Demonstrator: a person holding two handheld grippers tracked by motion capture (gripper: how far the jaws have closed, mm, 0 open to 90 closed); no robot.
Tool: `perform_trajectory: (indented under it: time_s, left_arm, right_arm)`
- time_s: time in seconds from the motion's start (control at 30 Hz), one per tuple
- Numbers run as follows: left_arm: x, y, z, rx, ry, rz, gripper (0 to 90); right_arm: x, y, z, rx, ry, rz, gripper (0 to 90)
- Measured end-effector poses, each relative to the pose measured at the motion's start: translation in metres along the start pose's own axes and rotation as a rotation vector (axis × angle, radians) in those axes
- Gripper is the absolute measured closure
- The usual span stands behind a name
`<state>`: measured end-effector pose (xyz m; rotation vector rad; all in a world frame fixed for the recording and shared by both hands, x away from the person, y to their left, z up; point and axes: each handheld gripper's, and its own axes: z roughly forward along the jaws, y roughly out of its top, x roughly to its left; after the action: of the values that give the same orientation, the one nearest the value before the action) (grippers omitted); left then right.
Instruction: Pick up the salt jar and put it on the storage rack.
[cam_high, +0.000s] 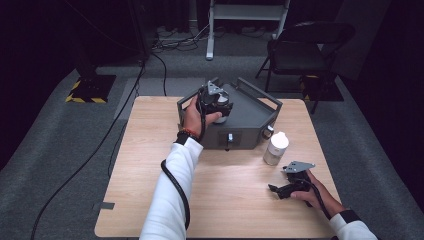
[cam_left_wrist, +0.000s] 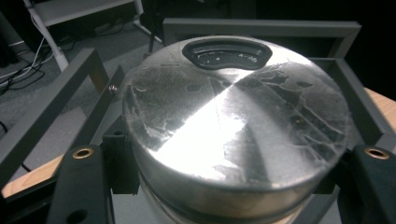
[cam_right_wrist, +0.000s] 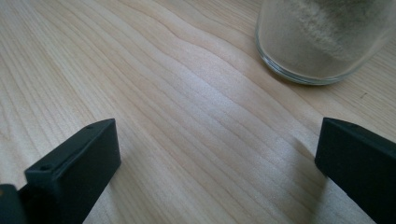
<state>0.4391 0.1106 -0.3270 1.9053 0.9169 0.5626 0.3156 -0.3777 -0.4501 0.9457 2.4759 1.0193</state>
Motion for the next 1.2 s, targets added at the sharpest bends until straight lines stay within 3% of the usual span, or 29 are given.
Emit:
perform_trajectory:
  time_s: [0.5,0.57,0.73,0.77,0.87,1.03,1.13,1.2]
  left_arm:
    - [0.008,-0.010,0.005,-0.016,-0.031,-0.034,29.5]
    - [0.011,-0.009,0.005,-0.014,-0.047,-0.040,25.7]
    - [0.008,-0.010,0.000,-0.021,-0.021,-0.026,6.6]
    - [0.006,-0.010,-0.002,-0.019,-0.006,-0.017,6.6]
    - [0.011,-0.013,-0.005,-0.022,-0.017,-0.033,1.2]
    - [0.008,-0.012,-0.009,-0.006,-0.012,0.036,0.5]
    - [0.010,-0.012,-0.012,-0.023,-0.031,0.010,0.2]
    - [0.005,-0.009,-0.015,-0.016,-0.009,0.047,0.2]
  right_arm:
    - [0.000,0.000,0.000,0.000,0.001,-0.001,0.0]
    - [0.000,0.000,0.000,0.000,0.001,-0.001,0.0]
    - [0.000,0.000,0.000,0.000,0.001,-0.001,0.0]
    - [0.000,0.000,0.000,0.000,0.001,-0.001,0.0]
    - [0.000,0.000,0.000,0.000,0.001,-0.001,0.0]
    - [0.000,0.000,0.000,0.000,0.002,-0.001,0.0]
    - [0.000,0.000,0.000,0.000,0.002,-0.001,0.0]
    - [0.000,0.000,0.000,0.000,0.002,-0.001,0.0]
